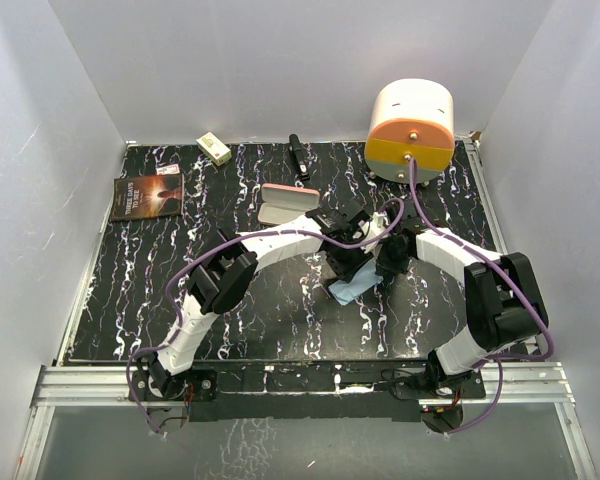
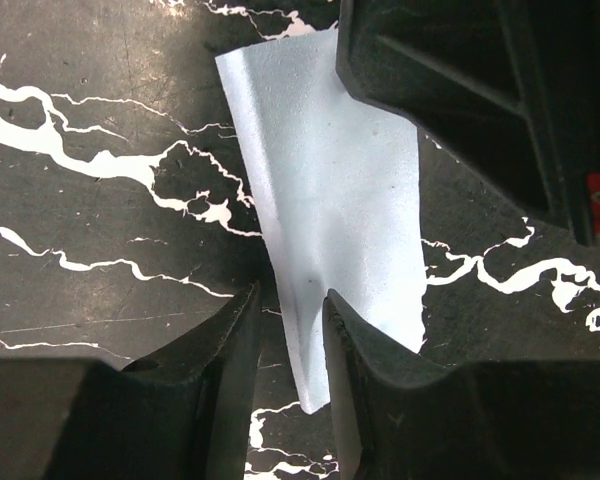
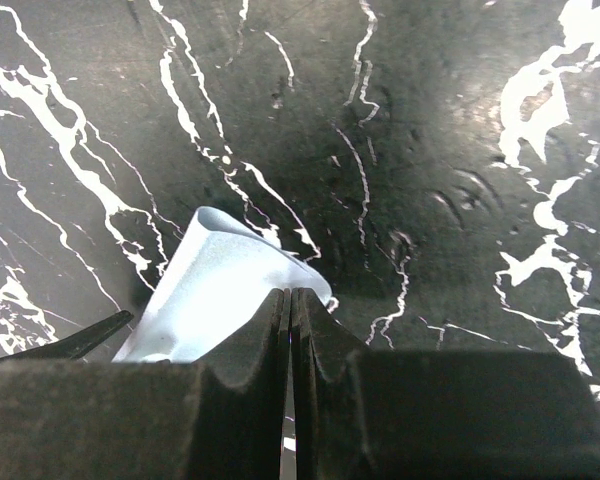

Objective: Organize the sunglasses
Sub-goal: Fold the glasses cleaning cloth at the center of the board.

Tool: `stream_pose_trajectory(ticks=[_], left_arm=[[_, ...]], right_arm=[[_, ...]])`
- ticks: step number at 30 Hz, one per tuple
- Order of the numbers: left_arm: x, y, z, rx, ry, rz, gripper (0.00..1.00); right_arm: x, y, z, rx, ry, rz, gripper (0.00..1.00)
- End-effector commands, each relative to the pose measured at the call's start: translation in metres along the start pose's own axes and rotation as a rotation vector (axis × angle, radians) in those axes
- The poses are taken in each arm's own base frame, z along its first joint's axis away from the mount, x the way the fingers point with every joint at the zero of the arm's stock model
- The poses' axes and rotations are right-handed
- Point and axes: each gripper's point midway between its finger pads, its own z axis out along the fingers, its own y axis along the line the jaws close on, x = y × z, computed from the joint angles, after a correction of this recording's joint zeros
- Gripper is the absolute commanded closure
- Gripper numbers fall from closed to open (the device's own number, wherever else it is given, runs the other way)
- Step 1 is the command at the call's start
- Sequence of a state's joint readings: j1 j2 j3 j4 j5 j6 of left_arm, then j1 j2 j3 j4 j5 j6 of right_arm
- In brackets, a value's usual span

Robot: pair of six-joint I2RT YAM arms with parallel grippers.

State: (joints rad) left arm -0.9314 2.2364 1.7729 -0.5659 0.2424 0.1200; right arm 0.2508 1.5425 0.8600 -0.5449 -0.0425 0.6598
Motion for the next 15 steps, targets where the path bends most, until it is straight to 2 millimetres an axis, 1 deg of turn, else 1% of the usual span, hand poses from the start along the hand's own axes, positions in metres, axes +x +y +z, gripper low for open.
stream_pose_trajectory(ticks=[1,6,15], left_arm=[[0.048,0.004,0.013,-0.031,0.174,-0.046,0.70],[0.049,0.003,0.013,-0.029,0.176,-0.047,0.71],[0.050,0.003,0.014,-0.024,0.179,-0.050,0.70]], right_arm=[[-0.040,0.068,-0.022,-0.255,-0.131,-0.055,0.92],[-0.034,0.057,-0.013,-0.208,-0.115,-0.051,0.92],[-0.037,0.041,-0.018,-0.126,-0.143,-0.050,0.92]])
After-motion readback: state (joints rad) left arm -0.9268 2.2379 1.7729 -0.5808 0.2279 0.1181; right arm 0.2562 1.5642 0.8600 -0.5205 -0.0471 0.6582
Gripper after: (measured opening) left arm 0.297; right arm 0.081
